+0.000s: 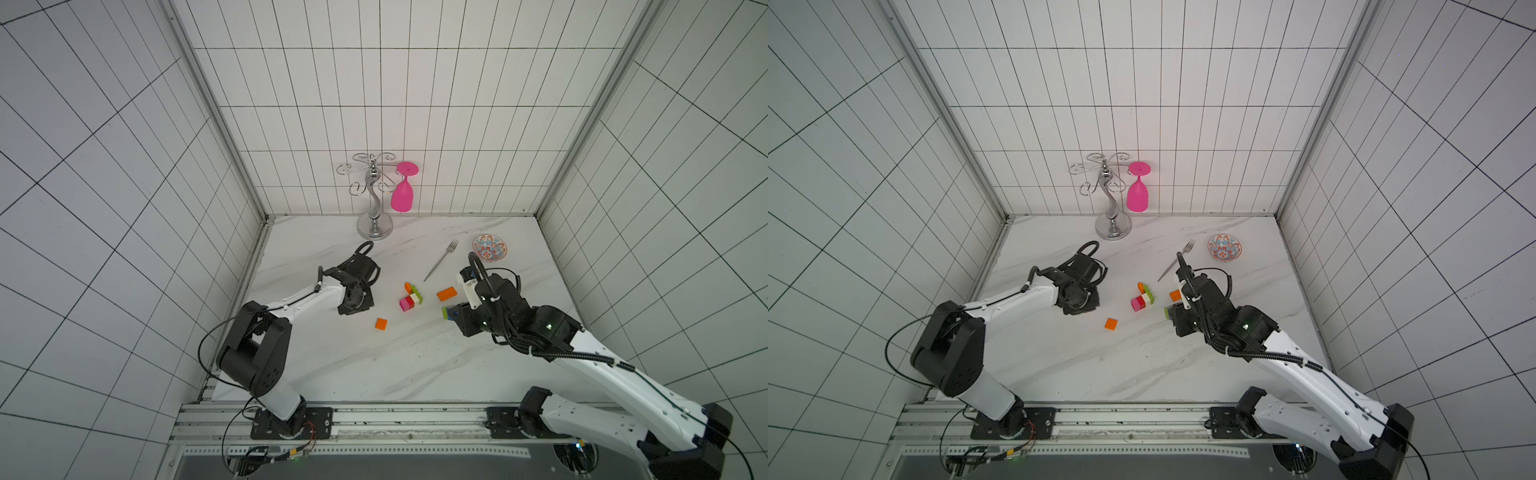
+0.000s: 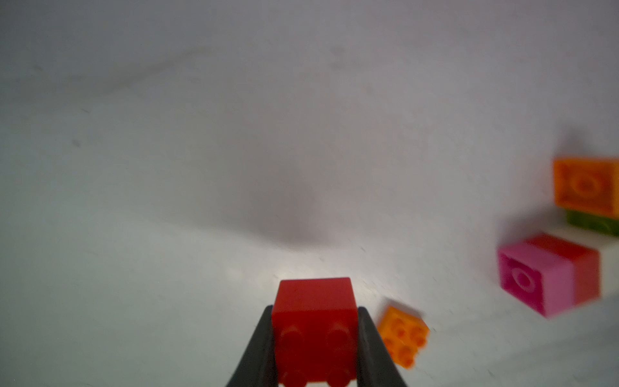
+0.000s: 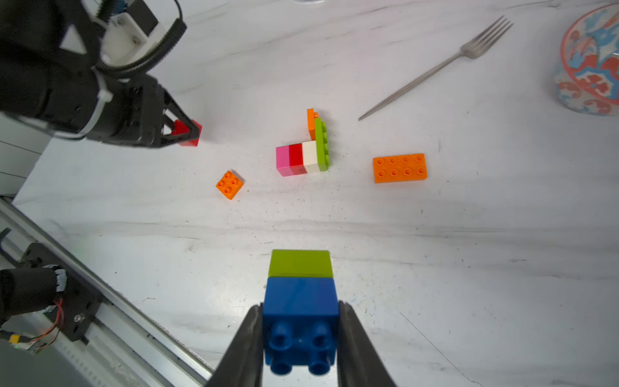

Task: Assemble the letter r with lego
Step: Pick up the lego brick from the center of the board, then place the lego brick at the center of the board.

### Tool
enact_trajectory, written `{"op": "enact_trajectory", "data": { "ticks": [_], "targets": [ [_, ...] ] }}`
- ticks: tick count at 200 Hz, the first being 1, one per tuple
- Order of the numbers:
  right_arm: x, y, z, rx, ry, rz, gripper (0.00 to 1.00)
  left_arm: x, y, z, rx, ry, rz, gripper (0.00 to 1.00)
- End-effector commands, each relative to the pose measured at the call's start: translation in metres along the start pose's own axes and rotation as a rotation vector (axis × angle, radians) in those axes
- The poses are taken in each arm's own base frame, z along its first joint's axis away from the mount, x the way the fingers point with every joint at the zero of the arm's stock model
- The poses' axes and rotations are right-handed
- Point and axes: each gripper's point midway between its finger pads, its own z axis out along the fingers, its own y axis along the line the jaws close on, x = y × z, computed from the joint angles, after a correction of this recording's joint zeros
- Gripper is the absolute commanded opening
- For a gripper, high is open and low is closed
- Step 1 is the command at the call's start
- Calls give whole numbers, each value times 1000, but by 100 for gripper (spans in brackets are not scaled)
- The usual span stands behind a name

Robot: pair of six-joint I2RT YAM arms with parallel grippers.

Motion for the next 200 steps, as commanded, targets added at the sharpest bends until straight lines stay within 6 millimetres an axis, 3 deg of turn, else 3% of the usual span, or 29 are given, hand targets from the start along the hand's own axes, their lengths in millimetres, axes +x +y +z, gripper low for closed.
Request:
{"op": "enact_trajectory", "data": {
  "ticks": [1,24,46,66,92,121,159,179,200],
  "targets": [
    [20,-44,3,190,52,70,0,60,-19,1,-24,95,9,25],
    [20,-58,-3,220,31,157,0,92,-50,3,-14,95,8,25],
    [21,-62,-6,216,23,183,0,107,-74,10,4,93,3,26],
    [26,-64,-5,219,50,189,0,114,-83,17,1,106,11,28],
    [30,-67,-6,226,54,197,0,120,-88,24,26,127,7,38],
    [31,-66,-6,217,57,207,0,112,-100,11,95,94,13,56],
    [35,-41,9,93,134,192,0,75,-118,-47,306,-68,75,58],
    [31,-18,20,34,136,201,0,62,-109,-65,466,-83,14,58],
    [35,-2,30,105,196,173,0,51,-86,-71,590,-85,-91,58]
  ]
}}
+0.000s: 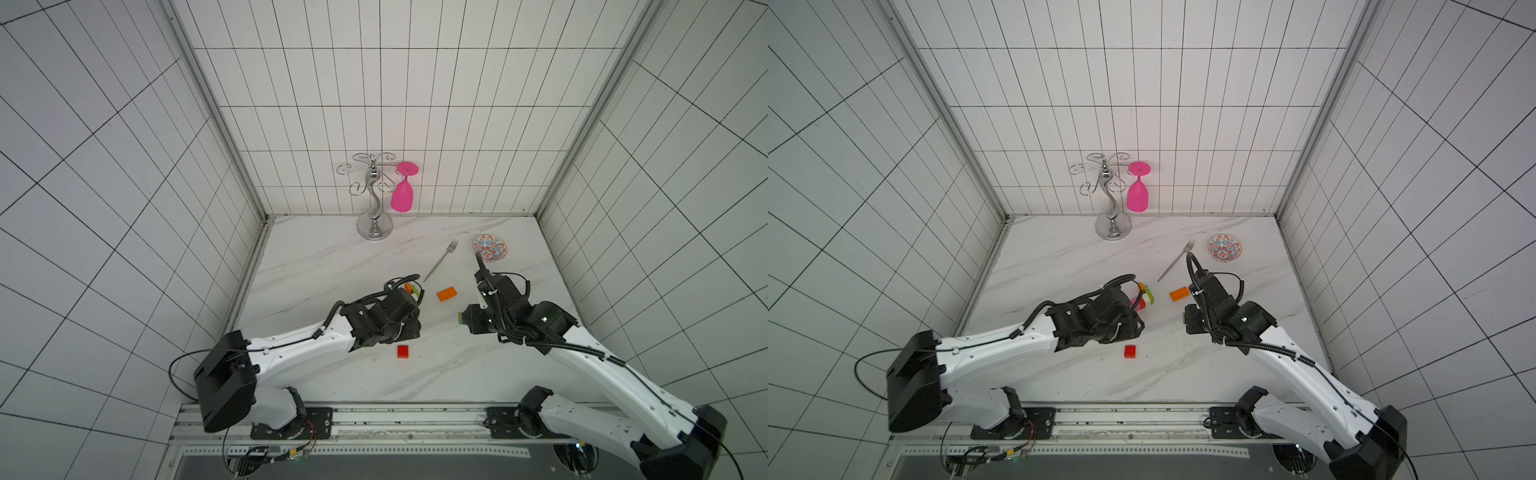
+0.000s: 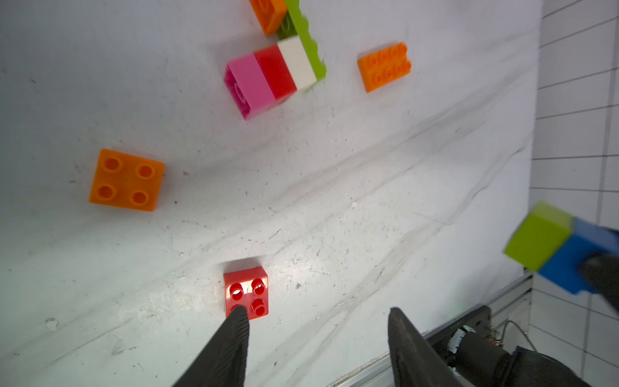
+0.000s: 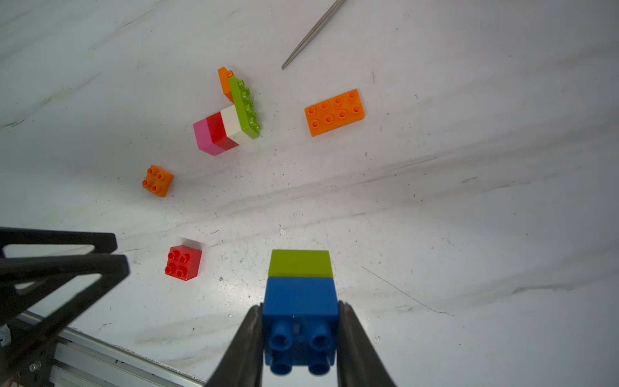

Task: Assemble the letter r with lego
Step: Place the lego brick at the center of the board, then assemble the lego brick with the lego brick.

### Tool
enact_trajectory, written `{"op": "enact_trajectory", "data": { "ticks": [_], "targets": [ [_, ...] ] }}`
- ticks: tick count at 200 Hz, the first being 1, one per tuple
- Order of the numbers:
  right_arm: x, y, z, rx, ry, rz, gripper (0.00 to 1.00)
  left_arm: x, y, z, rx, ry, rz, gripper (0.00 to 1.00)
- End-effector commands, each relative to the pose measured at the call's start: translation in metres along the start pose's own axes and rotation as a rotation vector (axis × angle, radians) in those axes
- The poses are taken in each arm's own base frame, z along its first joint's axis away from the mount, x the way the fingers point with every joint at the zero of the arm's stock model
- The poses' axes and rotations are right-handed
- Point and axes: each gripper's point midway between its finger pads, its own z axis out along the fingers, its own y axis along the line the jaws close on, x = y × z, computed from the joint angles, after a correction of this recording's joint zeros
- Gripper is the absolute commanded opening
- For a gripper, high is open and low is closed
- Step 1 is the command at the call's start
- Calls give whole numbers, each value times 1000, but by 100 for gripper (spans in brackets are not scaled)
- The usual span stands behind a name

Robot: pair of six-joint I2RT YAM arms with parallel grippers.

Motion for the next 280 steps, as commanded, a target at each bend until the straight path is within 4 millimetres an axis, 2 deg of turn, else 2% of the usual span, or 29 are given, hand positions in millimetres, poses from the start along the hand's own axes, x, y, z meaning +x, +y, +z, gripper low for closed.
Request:
{"op": "enact_trajectory", "data": {
  "ticks": [1,18,37,59,73,97,124,172,210,280],
  "targets": [
    [5,24,8,23,51,1,0,-12,13,-6,136,-24,-74,58],
    [12,38,20,63,99,-12,0,-20,27,-15,218,-37,-146,58],
    [21,56,33,50,153,49,0,-29,45,-23,294,-58,-226,58],
    [28,75,46,29,218,141,0,-31,60,-27,324,-62,-264,58],
    [29,86,48,52,240,137,0,-28,69,-26,335,-52,-289,58],
    [39,101,53,78,319,110,0,-22,78,-22,376,-21,-319,58],
    [52,112,66,27,367,142,0,-15,84,-15,380,0,-324,57],
    [52,137,80,50,420,147,0,-6,93,-10,367,22,-345,57],
    [62,135,86,130,463,170,0,3,104,-4,344,40,-380,57],
    [56,135,91,205,456,173,0,6,105,-7,334,44,-358,57]
  ]
}}
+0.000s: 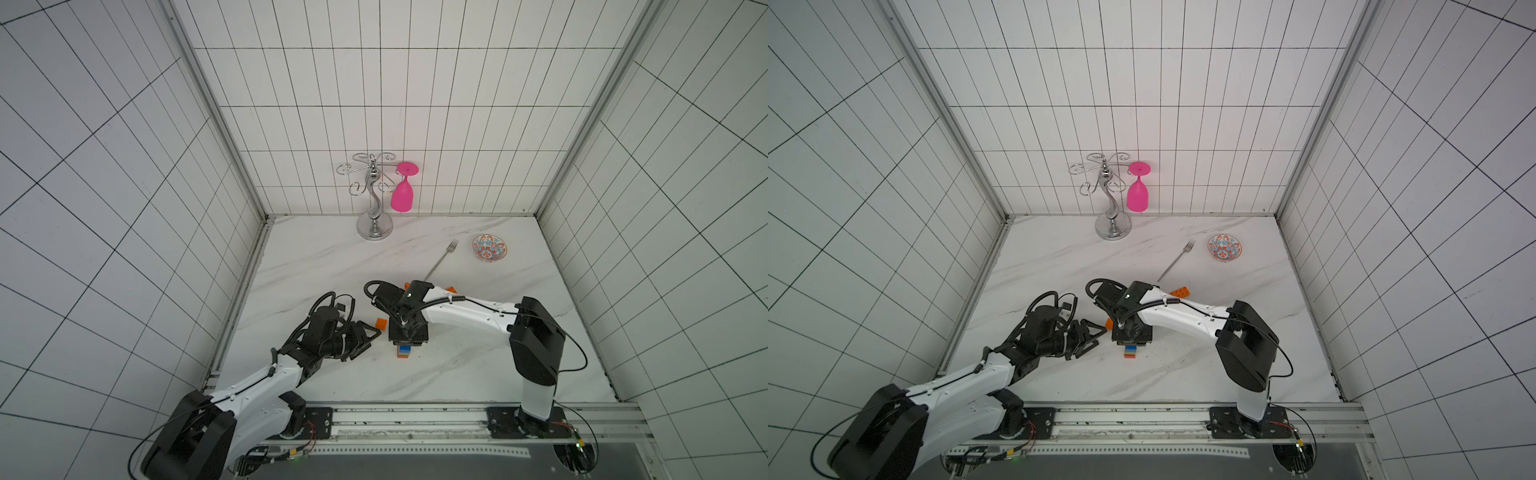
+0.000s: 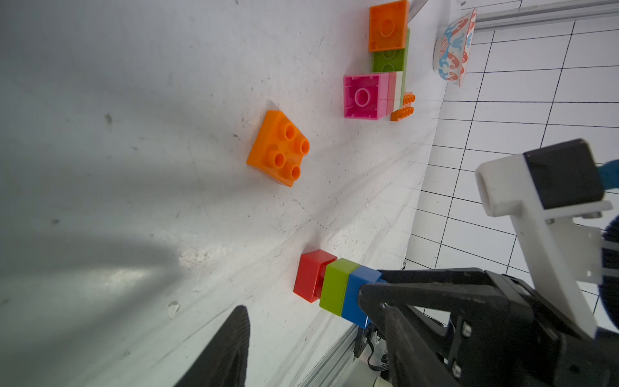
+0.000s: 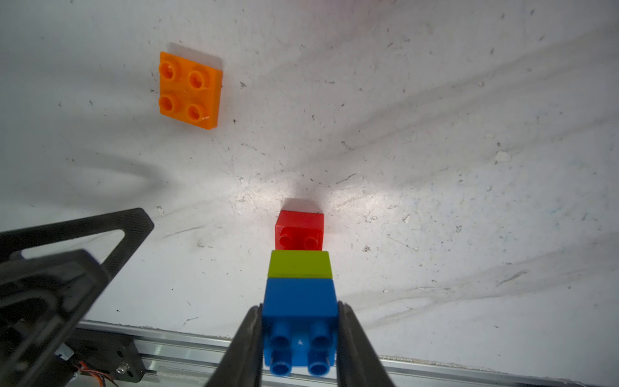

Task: Assemble the letter r with lego
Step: Assemble the lego brick with the lego brick.

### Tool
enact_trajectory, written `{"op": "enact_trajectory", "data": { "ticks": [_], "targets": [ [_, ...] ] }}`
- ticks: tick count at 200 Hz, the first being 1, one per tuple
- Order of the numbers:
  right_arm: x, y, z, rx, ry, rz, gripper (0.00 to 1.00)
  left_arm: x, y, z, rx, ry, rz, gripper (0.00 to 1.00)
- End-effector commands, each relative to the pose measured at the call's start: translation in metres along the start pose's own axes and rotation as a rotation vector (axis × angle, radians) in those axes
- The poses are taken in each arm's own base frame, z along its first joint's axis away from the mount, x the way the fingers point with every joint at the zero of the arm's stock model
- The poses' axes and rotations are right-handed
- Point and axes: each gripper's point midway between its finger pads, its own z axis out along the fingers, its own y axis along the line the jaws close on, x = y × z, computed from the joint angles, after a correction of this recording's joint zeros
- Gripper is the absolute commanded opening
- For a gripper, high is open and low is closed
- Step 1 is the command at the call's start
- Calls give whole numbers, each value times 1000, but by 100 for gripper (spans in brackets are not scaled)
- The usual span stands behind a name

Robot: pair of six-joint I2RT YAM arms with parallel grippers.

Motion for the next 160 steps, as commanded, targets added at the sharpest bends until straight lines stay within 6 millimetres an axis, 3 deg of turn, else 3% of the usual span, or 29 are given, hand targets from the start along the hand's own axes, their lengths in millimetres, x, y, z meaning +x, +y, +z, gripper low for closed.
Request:
{"op": "enact_trajectory", "data": {
  "ticks": [1,90,160],
  "targets": [
    [0,-5,-3,60,-6,27,0,0,-6,-3,16,1,20,57],
    [1,-2,9,77,19,30,0,3,-5,-4,16,9,29,57],
    [0,2,6,55,11,26,0,4,-4,-5,12,13,35,57]
  ]
}}
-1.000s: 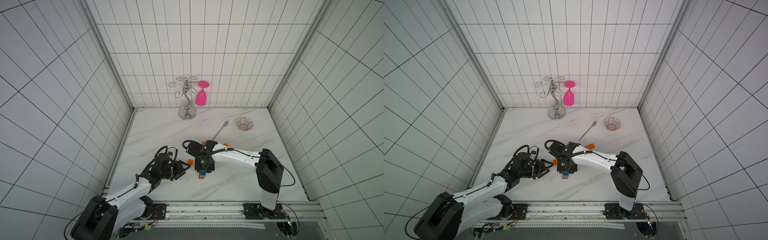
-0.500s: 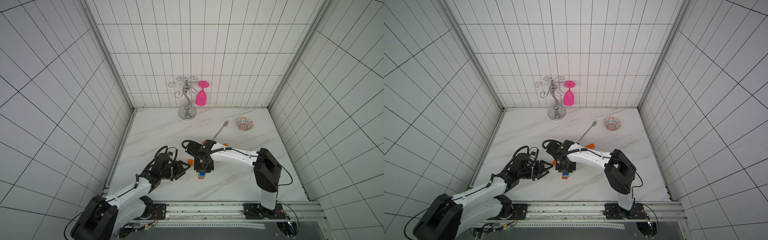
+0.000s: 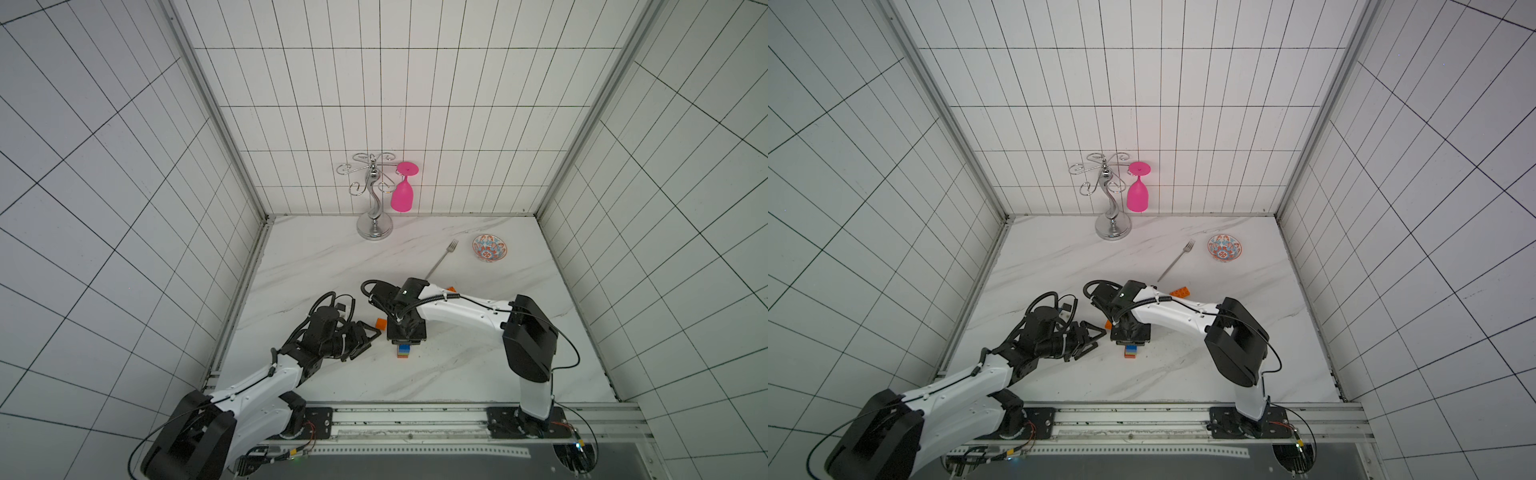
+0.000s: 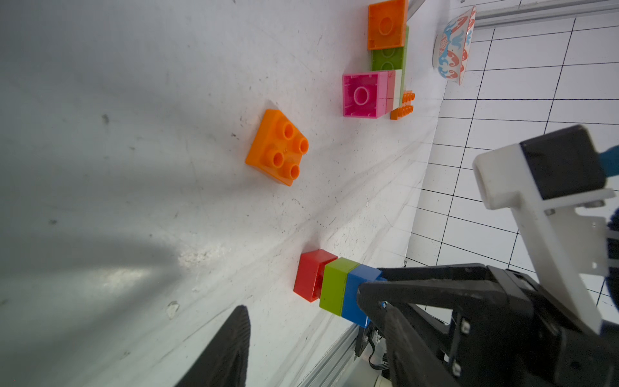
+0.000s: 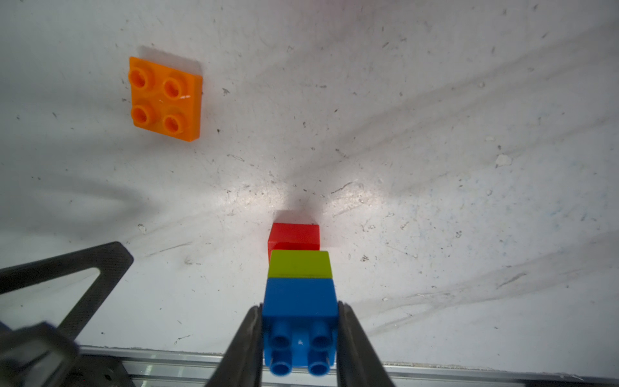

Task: Assemble the letter r with lego
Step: Assemble the lego brick with the lego brick.

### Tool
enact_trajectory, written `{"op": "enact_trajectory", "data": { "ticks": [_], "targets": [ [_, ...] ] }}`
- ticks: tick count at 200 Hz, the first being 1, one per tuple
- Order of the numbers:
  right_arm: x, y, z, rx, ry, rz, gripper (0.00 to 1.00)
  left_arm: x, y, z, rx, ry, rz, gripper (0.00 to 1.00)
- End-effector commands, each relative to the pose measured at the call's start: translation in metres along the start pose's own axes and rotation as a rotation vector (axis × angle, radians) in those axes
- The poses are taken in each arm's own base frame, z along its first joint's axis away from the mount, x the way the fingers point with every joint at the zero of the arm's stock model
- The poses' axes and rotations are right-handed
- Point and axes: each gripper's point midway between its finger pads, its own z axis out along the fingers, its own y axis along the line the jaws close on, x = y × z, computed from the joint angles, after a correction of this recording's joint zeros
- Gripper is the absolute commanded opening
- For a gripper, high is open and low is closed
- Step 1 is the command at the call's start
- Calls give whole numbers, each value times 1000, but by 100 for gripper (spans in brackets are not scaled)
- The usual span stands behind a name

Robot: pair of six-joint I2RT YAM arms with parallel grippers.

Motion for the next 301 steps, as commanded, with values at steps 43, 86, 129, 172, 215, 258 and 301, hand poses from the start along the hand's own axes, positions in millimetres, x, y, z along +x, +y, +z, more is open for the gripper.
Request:
{"op": "enact_trajectory", "data": {
  "ticks": [43,86,129,172,215,258,301],
  "targets": [
    [3,5,1,15,12,10,0,-1,-4,-2,17,-6,17,57],
    [5,3,11,36,30,7,0,-1,-3,-2,12,-4,15,57],
    [7,-2,20,65,42,1,0,0,-3,-1,12,-1,17,57],
    [13,-14,35,150,85,-21,0,0,-3,-2,12,-1,20,56],
    [22,-22,51,207,123,-39,0,0,-3,-2,10,-3,21,56],
    [24,-17,58,199,129,-47,0,-1,-3,-3,9,-6,24,56],
    [29,-18,67,210,134,-46,0,0,-3,-5,10,-9,22,56]
  ]
}}
